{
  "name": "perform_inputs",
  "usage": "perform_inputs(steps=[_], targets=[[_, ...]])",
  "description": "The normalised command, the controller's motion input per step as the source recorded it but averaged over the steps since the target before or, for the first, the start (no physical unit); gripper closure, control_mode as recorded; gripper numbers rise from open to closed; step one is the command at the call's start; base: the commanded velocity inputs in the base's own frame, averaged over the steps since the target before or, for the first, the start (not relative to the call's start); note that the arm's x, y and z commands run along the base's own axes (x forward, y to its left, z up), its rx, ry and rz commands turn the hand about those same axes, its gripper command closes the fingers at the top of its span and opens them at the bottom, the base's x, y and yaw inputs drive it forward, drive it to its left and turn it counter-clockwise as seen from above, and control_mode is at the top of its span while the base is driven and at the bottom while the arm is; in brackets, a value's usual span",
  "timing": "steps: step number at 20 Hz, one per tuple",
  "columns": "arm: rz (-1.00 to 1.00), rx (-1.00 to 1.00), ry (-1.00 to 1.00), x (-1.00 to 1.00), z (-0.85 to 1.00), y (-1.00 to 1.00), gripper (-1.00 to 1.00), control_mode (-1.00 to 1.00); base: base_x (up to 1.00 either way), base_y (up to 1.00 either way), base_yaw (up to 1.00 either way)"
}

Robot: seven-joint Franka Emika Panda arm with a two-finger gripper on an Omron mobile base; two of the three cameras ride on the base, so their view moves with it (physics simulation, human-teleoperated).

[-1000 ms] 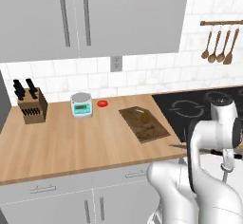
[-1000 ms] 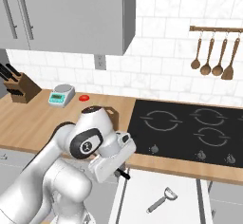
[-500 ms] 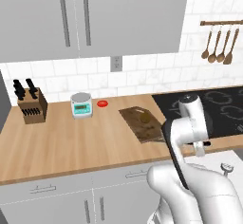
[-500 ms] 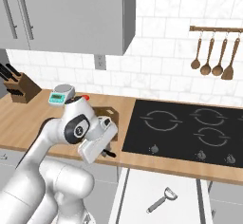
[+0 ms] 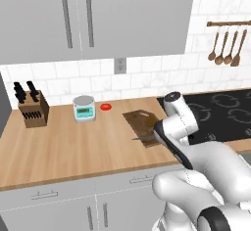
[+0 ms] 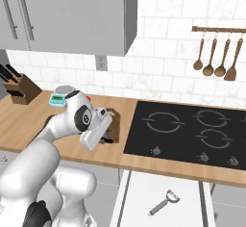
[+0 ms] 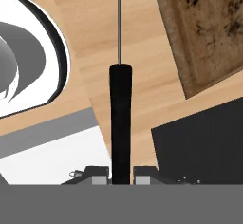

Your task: Place the appropriate cutting tool for cutting the avocado skin on the cutting board.

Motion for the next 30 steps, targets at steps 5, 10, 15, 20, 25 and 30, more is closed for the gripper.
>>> perform_inputs(steps=[5, 10, 15, 20, 25, 30], targets=[[0.04, 0.04, 0.02, 0.59, -0.22, 0.05, 1.00, -1.00, 0.00, 0.00, 0.00], [0.00, 0.02, 0.07, 0.53, -0.33, 0.14, 1.00, -1.00, 0.00, 0.00, 0.00], [0.05, 0.00, 0.11, 0.65, -0.38, 0.11, 1.00, -1.00, 0.00, 0.00, 0.00], [0.06, 0.08, 0.07, 0.69, -0.30, -0.07, 1.00, -1.00, 0.00, 0.00, 0.00], [0.04, 0.10, 0.05, 0.60, -0.36, -0.08, 1.00, -1.00, 0.00, 0.00, 0.00], [0.01, 0.04, 0.00, 0.25, -0.32, -0.15, 1.00, -1.00, 0.00, 0.00, 0.00]])
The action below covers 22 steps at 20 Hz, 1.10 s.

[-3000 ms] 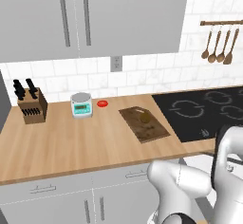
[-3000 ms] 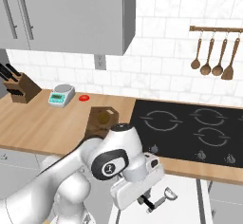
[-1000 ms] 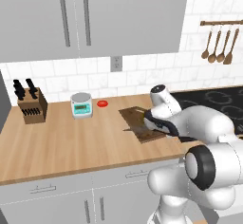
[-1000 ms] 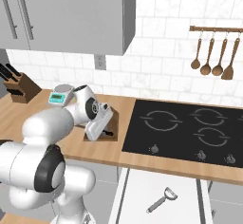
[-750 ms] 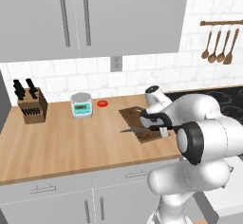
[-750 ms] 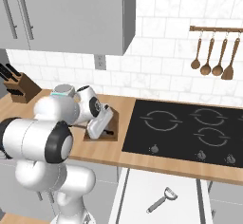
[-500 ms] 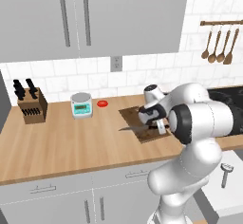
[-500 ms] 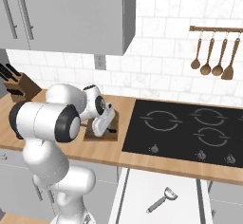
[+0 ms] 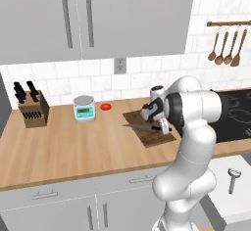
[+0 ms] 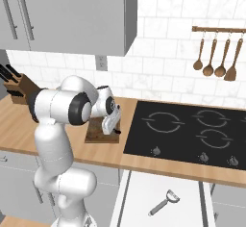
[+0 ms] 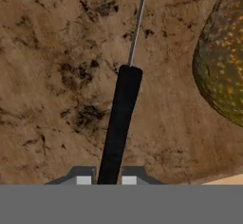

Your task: Place the appropriate cutting tool for cutting the avocado skin on the cutting board.

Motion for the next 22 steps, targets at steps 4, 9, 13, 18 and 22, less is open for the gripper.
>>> perform_inputs(steps=[4, 9, 13, 18, 22], targets=[[0.00, 0.02, 0.00, 0.06, -0.21, -0.08, 1.00, -1.00, 0.00, 0.00, 0.00], [0.00, 0.01, -0.03, -0.09, -0.07, -0.07, -1.00, -1.00, 0.00, 0.00, 0.00], [-0.01, 0.07, -0.04, -0.30, 0.00, -0.25, -1.00, -1.00, 0.00, 0.00, 0.00], [-0.03, 0.05, -0.04, -0.32, 0.18, -0.27, -1.00, -1.00, 0.00, 0.00, 0.00], [-0.06, 0.01, -0.11, -0.39, 0.33, -0.23, -1.00, -1.00, 0.00, 0.00, 0.00]])
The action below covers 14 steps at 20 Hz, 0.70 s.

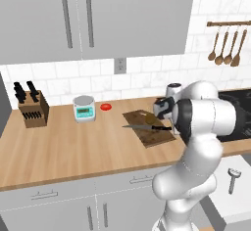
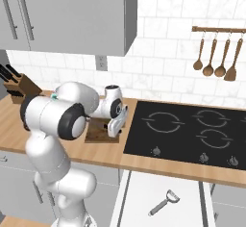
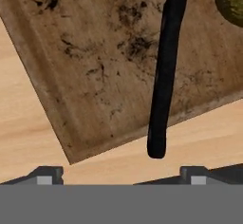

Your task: Place the appropriate cutting tool for cutting the avocado skin on the cutting board.

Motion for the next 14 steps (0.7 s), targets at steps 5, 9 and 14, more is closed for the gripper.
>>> perform_inputs(steps=[5, 9, 14], targets=[[-0.08, 0.00, -0.07, -0.48, 0.23, -0.35, -1.00, -1.00, 0.00, 0.00, 0.00], [-0.11, 0.00, -0.02, -0.55, 0.29, -0.42, -1.00, -1.00, 0.00, 0.00, 0.00], [-0.13, 0.00, -0.01, -0.61, 0.41, -0.41, -1.00, -1.00, 0.00, 0.00, 0.00]])
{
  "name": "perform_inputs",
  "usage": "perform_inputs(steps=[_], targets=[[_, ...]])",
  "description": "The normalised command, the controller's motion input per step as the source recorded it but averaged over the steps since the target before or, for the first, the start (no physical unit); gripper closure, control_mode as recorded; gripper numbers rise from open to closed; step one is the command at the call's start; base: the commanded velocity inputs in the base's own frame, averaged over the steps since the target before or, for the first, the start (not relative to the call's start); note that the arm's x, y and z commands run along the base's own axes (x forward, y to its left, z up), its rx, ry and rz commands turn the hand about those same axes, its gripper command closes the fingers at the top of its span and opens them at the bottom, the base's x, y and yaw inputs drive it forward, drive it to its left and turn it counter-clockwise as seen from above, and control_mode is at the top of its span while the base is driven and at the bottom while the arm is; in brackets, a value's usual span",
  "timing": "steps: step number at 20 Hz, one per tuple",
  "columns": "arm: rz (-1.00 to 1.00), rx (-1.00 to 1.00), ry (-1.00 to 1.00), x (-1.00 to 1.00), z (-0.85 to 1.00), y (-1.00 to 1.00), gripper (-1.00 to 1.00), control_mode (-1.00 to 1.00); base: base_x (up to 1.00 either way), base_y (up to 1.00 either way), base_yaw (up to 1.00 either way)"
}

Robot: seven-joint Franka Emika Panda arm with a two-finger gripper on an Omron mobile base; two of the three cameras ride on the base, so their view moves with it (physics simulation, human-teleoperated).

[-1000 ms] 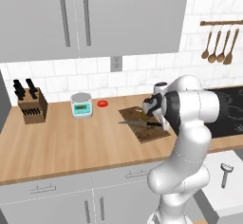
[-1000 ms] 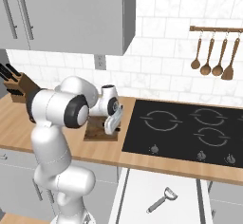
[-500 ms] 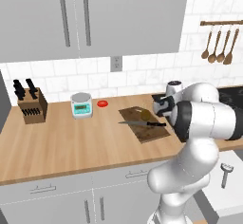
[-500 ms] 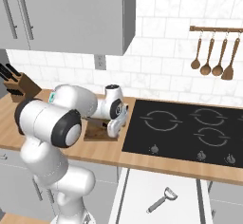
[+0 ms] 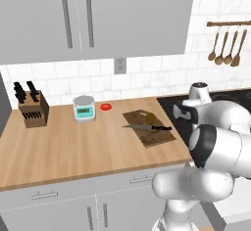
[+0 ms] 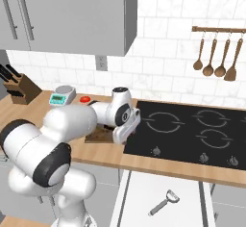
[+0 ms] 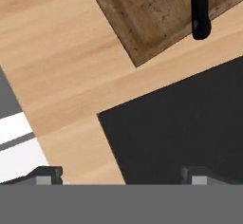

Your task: Place the appropriate cutting tool for cutting the avocado skin on the cutting board.

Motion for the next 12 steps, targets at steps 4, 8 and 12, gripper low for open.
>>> perform_inputs(steps=[4, 8, 12], targets=[[-0.13, 0.00, -0.02, -0.67, 0.44, -0.37, -1.00, -1.00, 0.00, 0.00, 0.00], [-0.13, 0.00, -0.05, -0.73, 0.42, -0.27, -1.00, -1.00, 0.00, 0.00, 0.00], [-0.08, 0.00, -0.08, -0.87, 0.54, -0.03, -1.00, -1.00, 0.00, 0.00, 0.00]])
